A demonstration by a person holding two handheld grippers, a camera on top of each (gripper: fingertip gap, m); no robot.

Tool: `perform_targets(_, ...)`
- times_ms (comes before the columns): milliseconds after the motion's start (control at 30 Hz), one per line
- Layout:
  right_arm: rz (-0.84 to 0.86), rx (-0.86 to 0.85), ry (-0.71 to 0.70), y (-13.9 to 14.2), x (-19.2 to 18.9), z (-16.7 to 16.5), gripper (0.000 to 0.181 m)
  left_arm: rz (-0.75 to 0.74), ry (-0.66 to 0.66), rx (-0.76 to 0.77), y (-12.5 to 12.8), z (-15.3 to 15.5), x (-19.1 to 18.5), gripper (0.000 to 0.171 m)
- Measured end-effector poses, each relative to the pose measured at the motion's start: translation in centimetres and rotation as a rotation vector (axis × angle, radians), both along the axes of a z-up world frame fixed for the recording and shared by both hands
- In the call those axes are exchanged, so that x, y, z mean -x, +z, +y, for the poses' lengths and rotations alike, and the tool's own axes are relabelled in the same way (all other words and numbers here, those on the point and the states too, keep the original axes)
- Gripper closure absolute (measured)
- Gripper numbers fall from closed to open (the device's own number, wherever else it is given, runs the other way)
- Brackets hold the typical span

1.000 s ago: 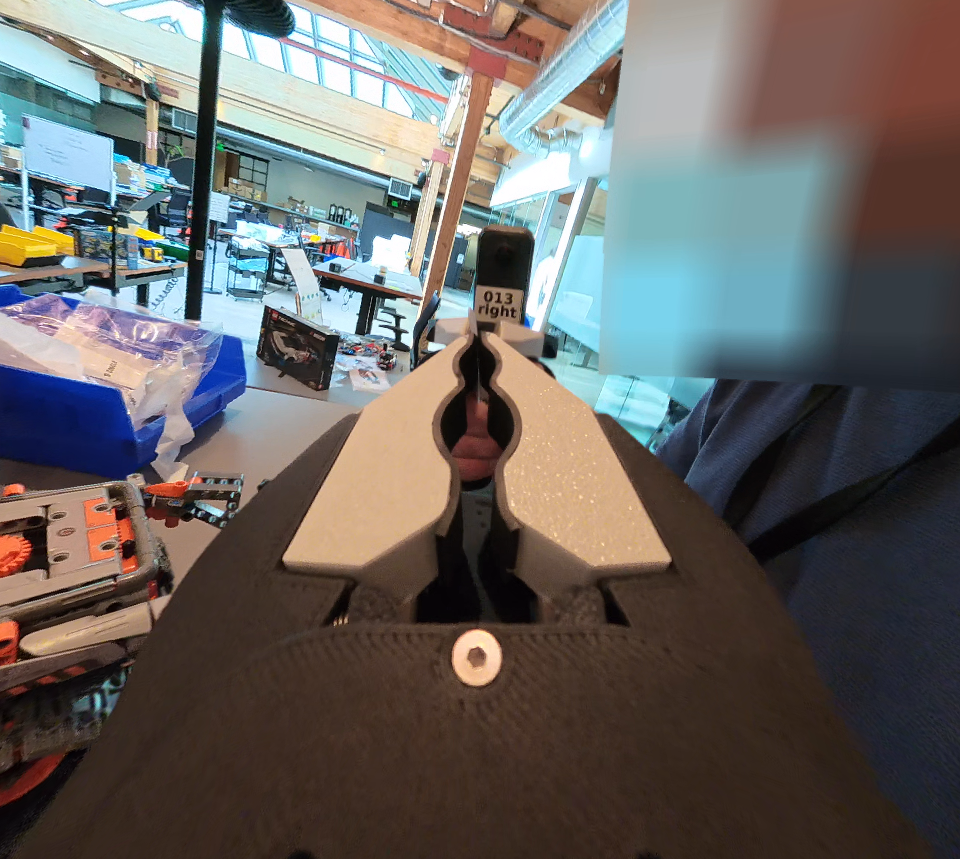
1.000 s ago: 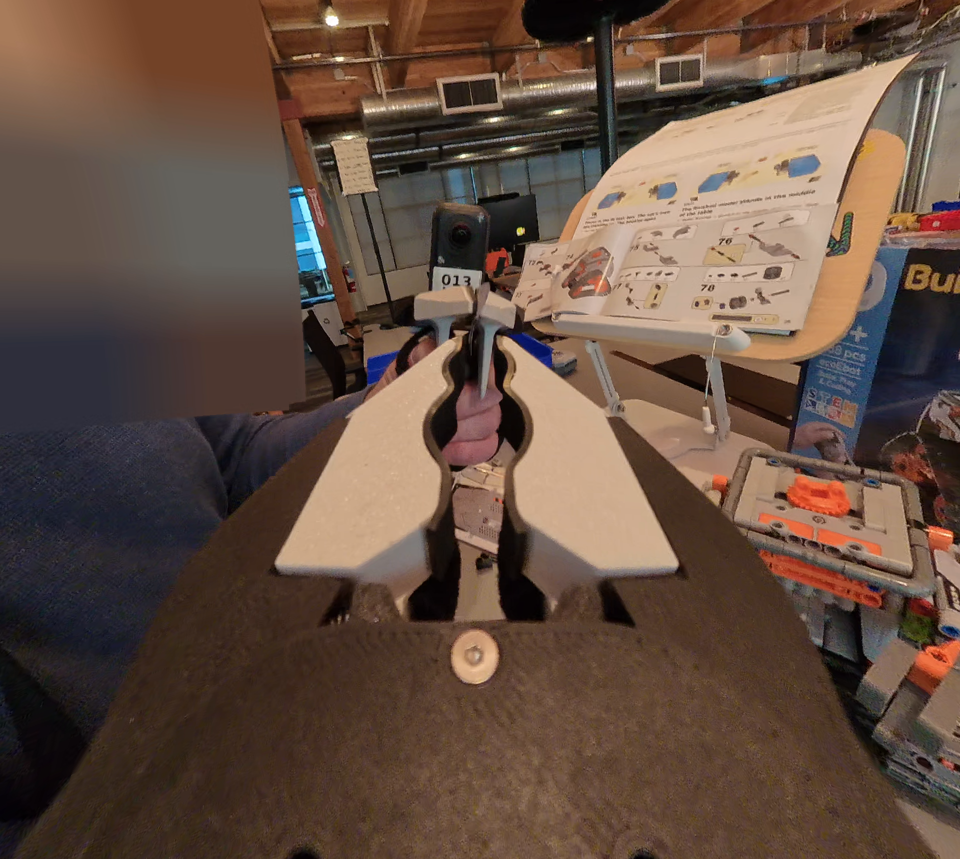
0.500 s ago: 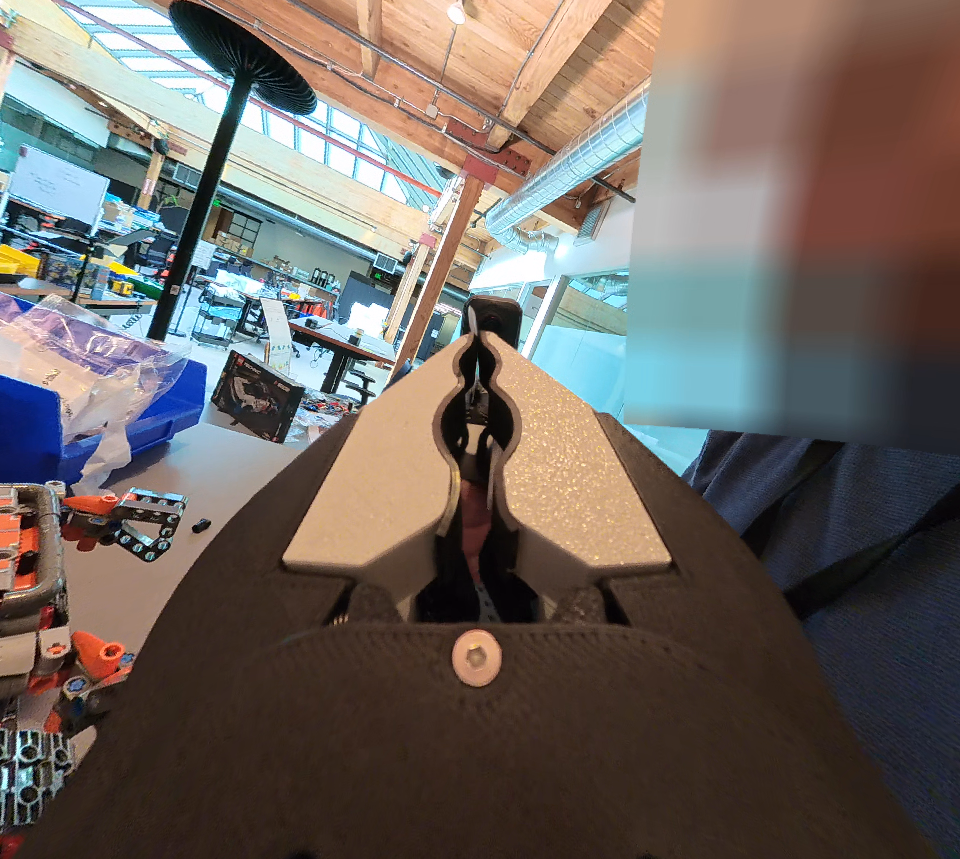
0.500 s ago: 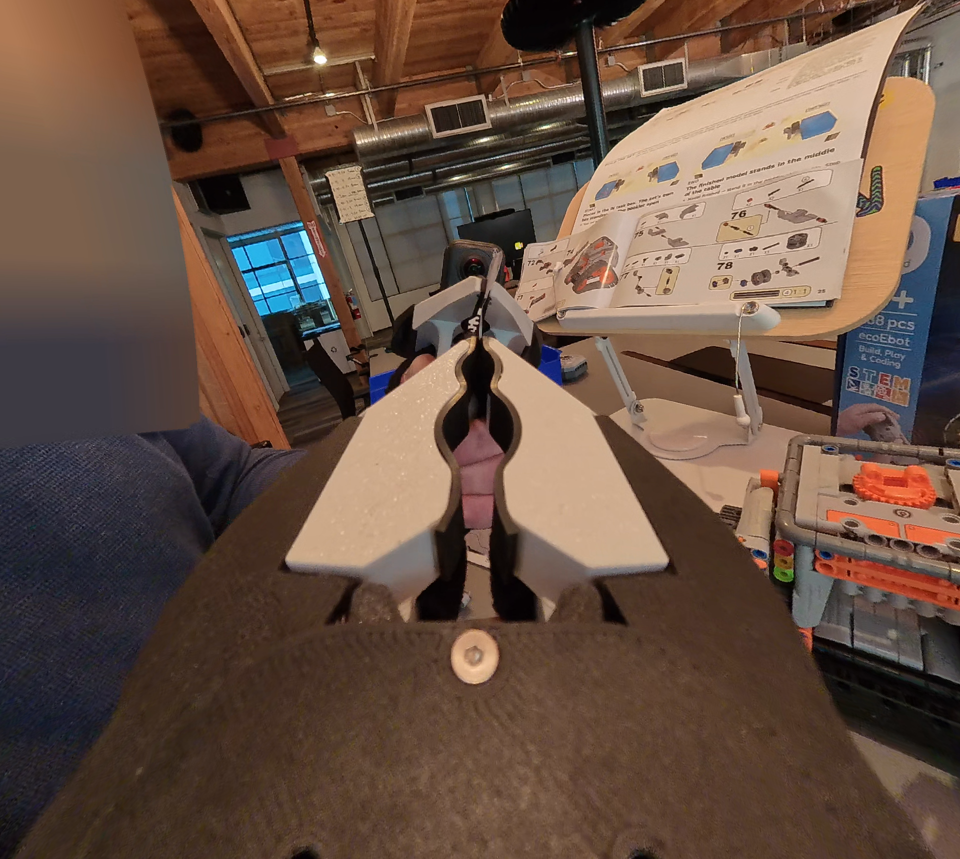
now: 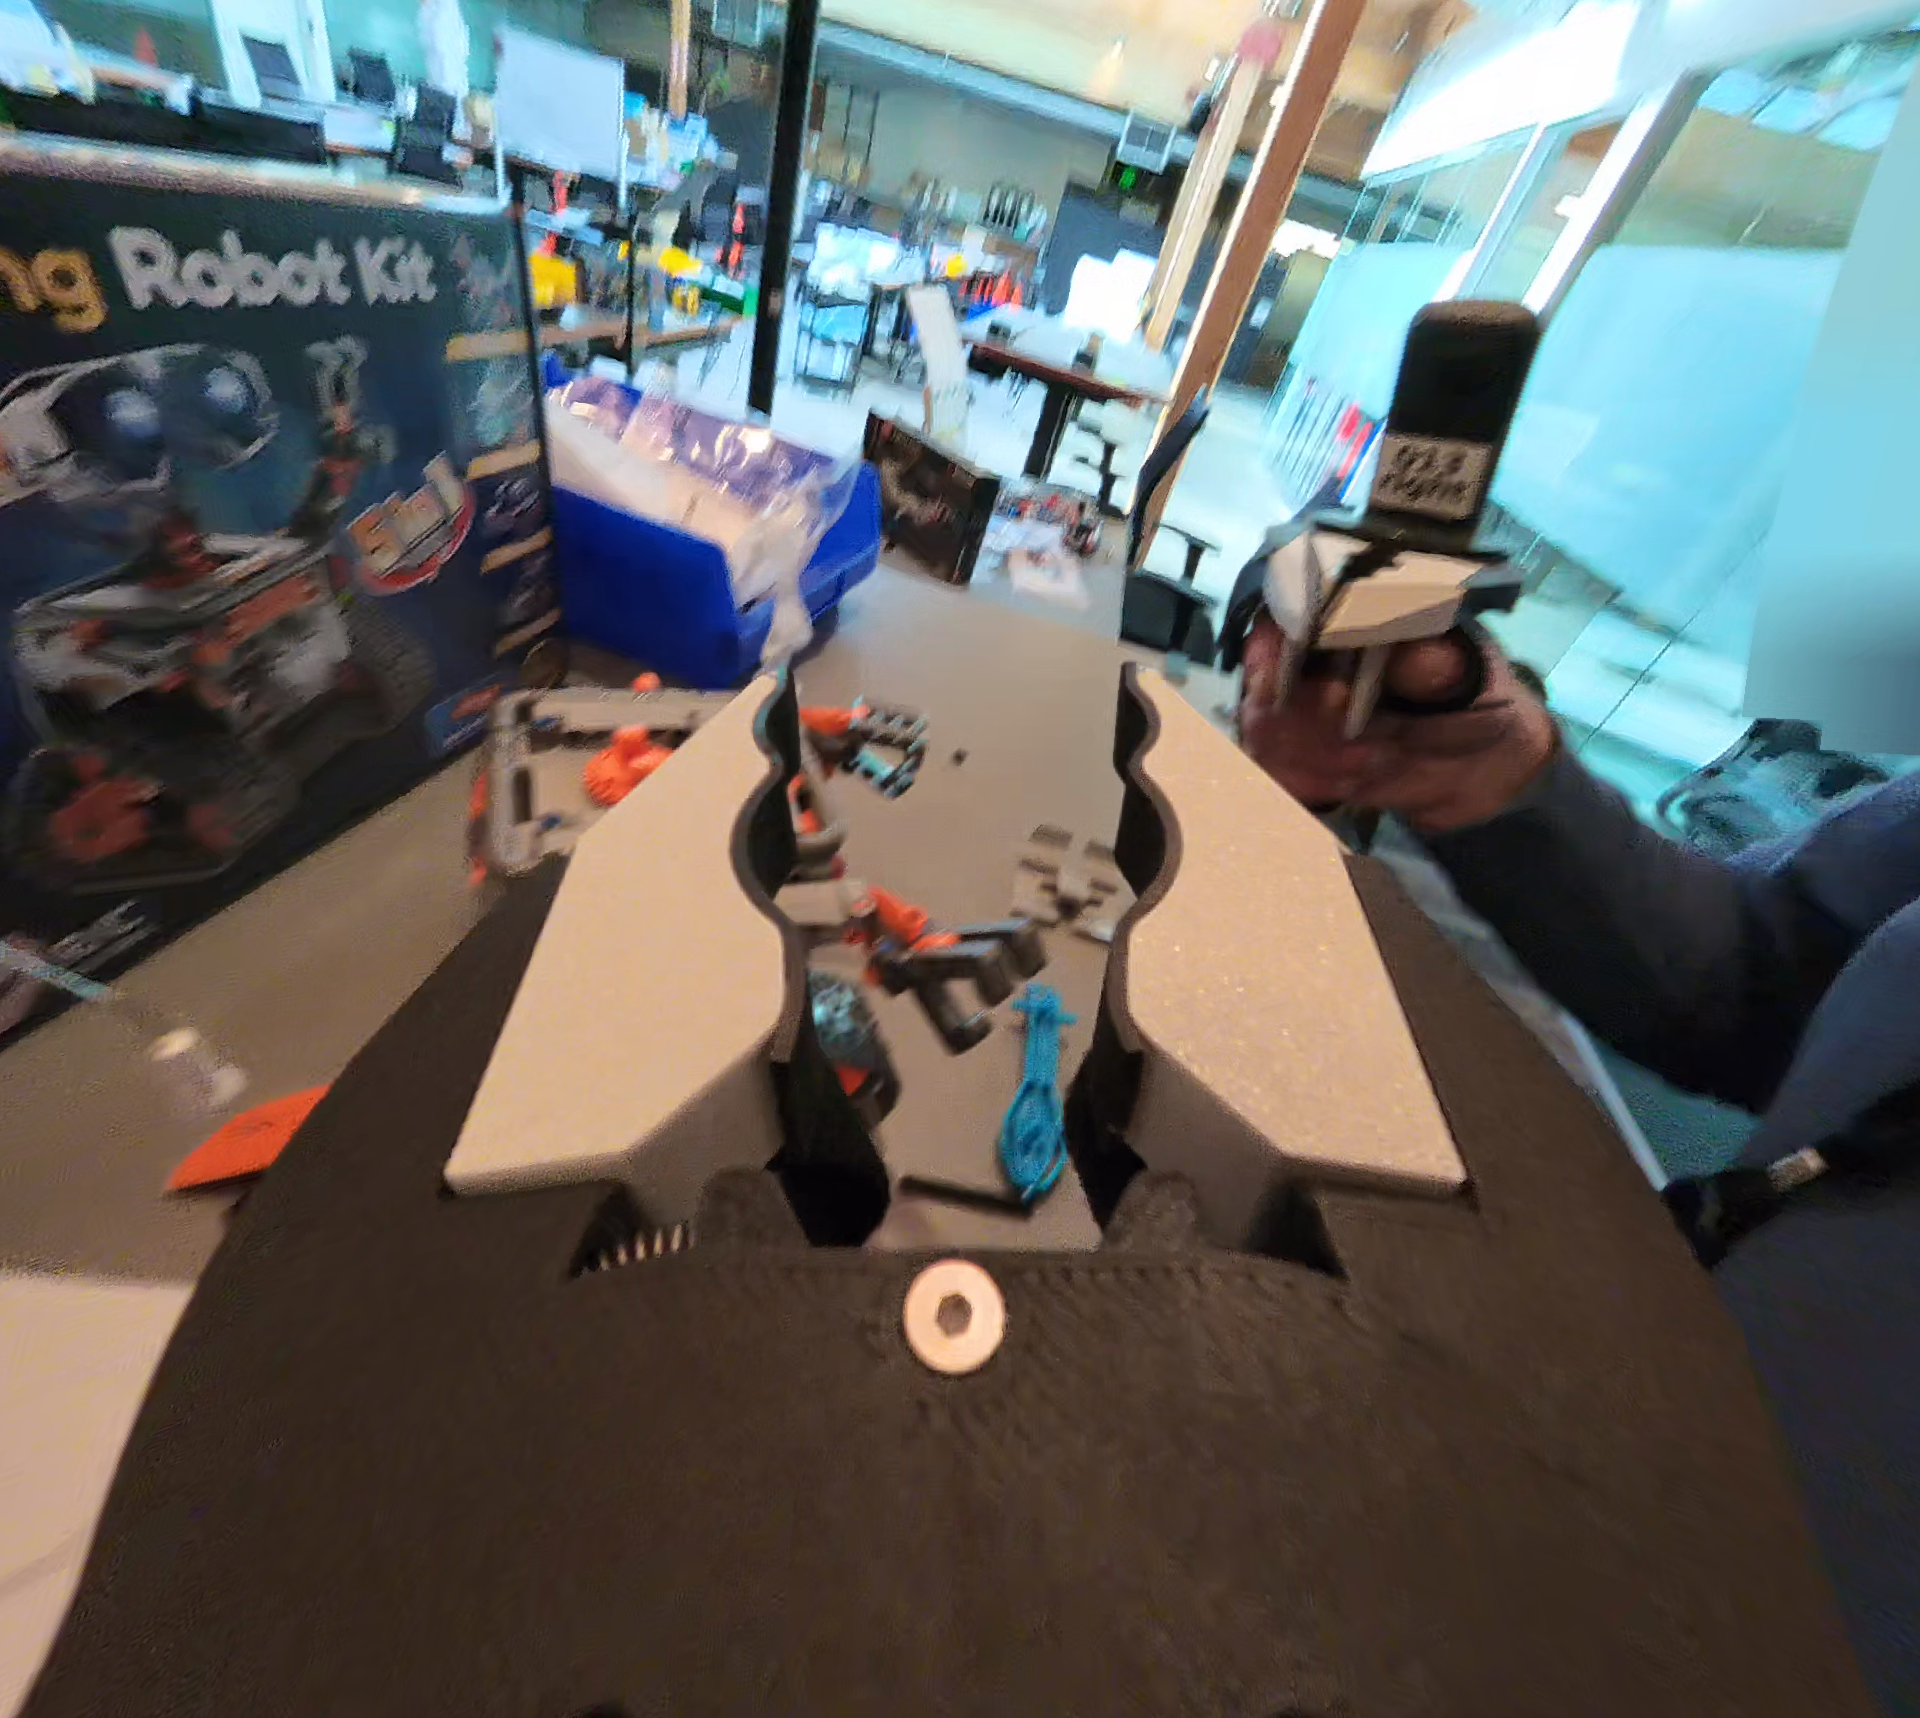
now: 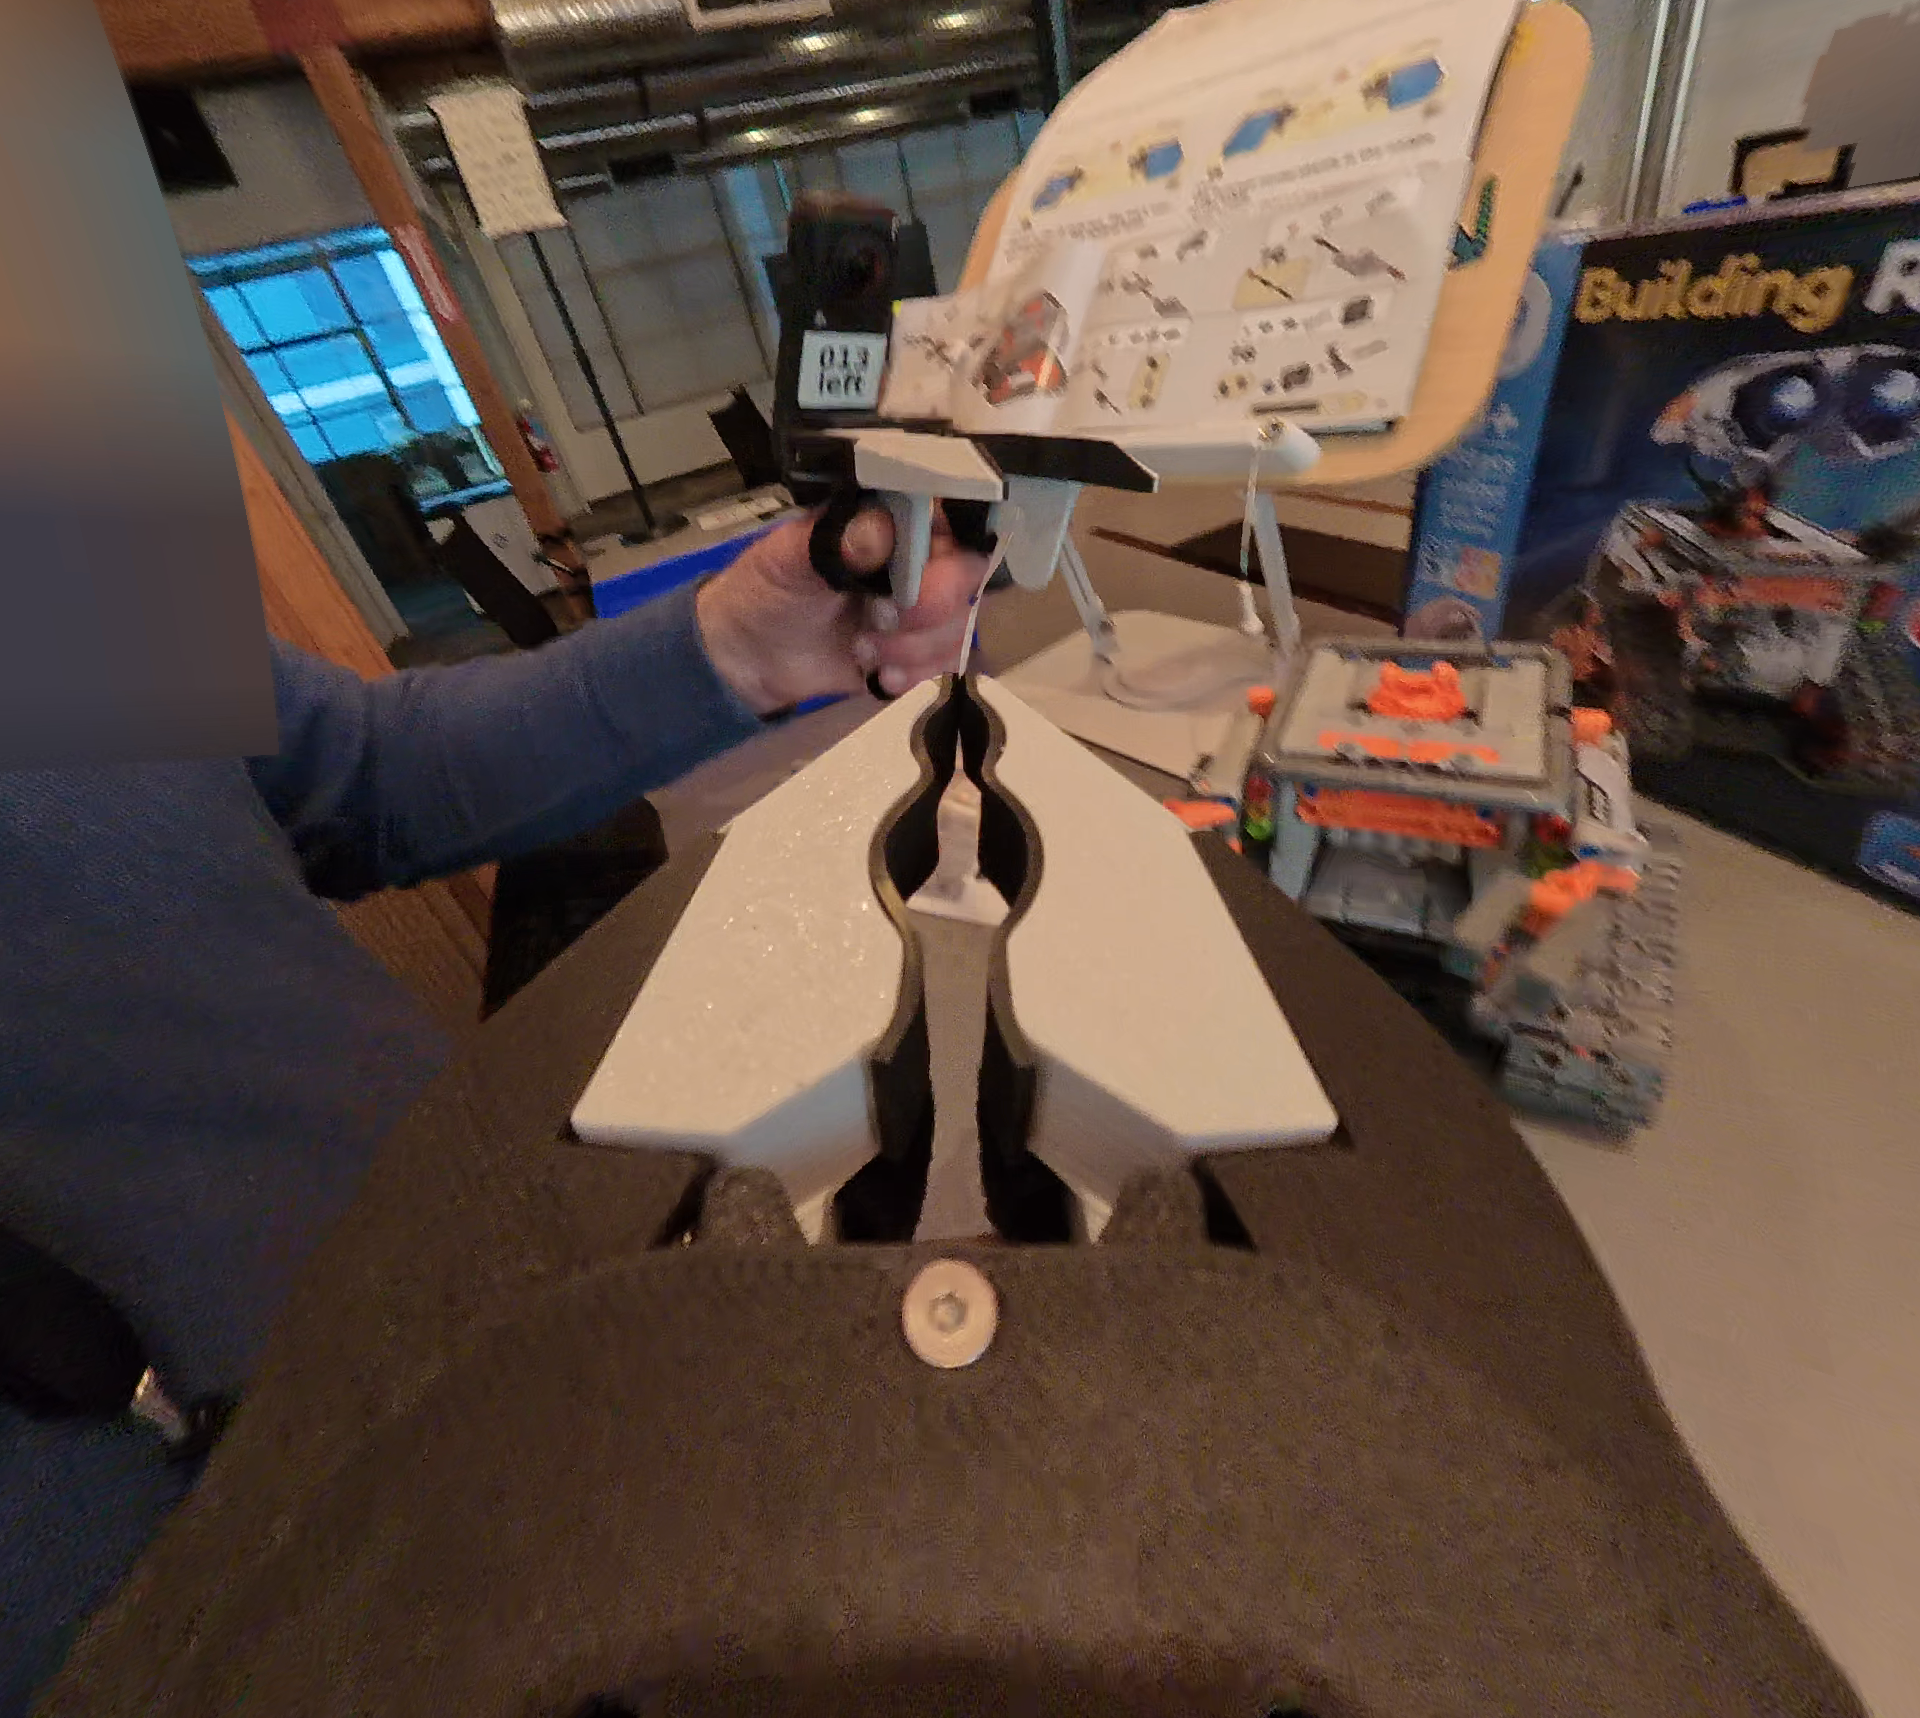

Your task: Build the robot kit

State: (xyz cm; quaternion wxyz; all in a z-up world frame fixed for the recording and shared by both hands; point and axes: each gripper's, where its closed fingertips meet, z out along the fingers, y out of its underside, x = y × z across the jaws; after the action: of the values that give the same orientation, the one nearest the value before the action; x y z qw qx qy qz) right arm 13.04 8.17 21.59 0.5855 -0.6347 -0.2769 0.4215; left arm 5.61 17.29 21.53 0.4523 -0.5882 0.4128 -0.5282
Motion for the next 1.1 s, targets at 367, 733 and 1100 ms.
perform_targets(367,-0.070,0.074,-0.007,-3.1,-3.0,-1.0,0.181,0.259,-0.086,0.260,-10.3,5.3,-0.9,0.084)
perform_targets(733,-0.086,0.121,0.022,-4.4,-4.7,-1.8,0.181,0.415,-0.131,0.218,-13.7,2.0,-1.8,0.097)
perform_targets(1100,-0.138,0.165,0.177,-4.4,-5.5,-3.0,0.181,0.341,-0.186,0.225,-11.4,-4.4,-3.2,0.102)
